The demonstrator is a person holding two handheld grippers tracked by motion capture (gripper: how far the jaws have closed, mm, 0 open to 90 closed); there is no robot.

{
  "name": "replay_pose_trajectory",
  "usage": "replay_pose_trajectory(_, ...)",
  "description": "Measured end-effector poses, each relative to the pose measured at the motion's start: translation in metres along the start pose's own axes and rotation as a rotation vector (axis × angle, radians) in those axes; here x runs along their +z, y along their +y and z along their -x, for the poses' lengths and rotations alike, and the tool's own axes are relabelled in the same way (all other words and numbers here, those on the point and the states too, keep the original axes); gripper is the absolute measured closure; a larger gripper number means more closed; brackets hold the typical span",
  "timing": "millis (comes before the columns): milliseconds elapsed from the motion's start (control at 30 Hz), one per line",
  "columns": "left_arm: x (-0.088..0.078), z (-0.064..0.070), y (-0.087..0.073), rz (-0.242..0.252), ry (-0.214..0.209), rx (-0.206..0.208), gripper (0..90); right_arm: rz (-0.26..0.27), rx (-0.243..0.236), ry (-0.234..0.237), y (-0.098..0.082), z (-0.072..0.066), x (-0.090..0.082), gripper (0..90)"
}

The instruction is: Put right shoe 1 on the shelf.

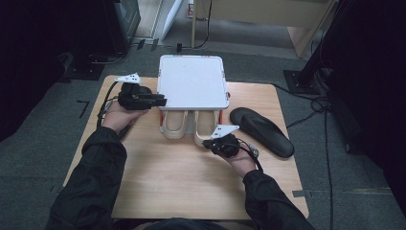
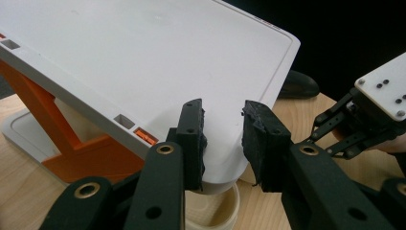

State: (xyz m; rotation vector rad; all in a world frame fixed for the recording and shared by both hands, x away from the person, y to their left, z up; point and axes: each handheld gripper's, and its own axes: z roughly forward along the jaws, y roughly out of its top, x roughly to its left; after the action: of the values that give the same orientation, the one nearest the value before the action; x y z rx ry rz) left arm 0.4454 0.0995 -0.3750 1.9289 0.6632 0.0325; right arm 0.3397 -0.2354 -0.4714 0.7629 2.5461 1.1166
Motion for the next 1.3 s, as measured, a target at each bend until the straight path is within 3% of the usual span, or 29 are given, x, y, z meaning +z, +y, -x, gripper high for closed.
replay_pose_trajectory(67,0.000,0.000,0.000,0.002,0.000,-0.001,69.7,0.003,-0.016,-0.011,0.003,0.000,0.004,85.7)
replay_pose_trajectory(367,0.000,-0.001,0.000,0.003,-0.004,-0.002,69.8,0.026,-0.003,-0.054,0.008,0.006,0.009,85.1)
replay_pose_trajectory(767,0.000,-0.001,0.000,0.002,-0.004,-0.002,69.8,0.068,0.052,-0.071,0.012,0.021,0.018,83.8)
replay_pose_trajectory(900,0.000,-0.001,0.000,0.002,-0.004,-0.002,69.7,0.086,0.091,-0.063,0.011,0.026,0.020,82.7)
replay_pose_trajectory(1033,0.000,0.000,0.001,-0.003,-0.014,-0.008,66.1,0.086,0.099,-0.057,0.011,0.026,0.018,80.7)
replay_pose_trajectory(1200,-0.006,0.005,0.005,0.012,0.009,0.006,58.8,0.099,0.114,-0.025,0.011,0.021,0.008,76.9)
replay_pose_trajectory(1300,-0.013,0.006,0.006,0.015,0.035,0.020,56.6,0.097,0.127,0.010,0.009,0.017,0.002,69.1)
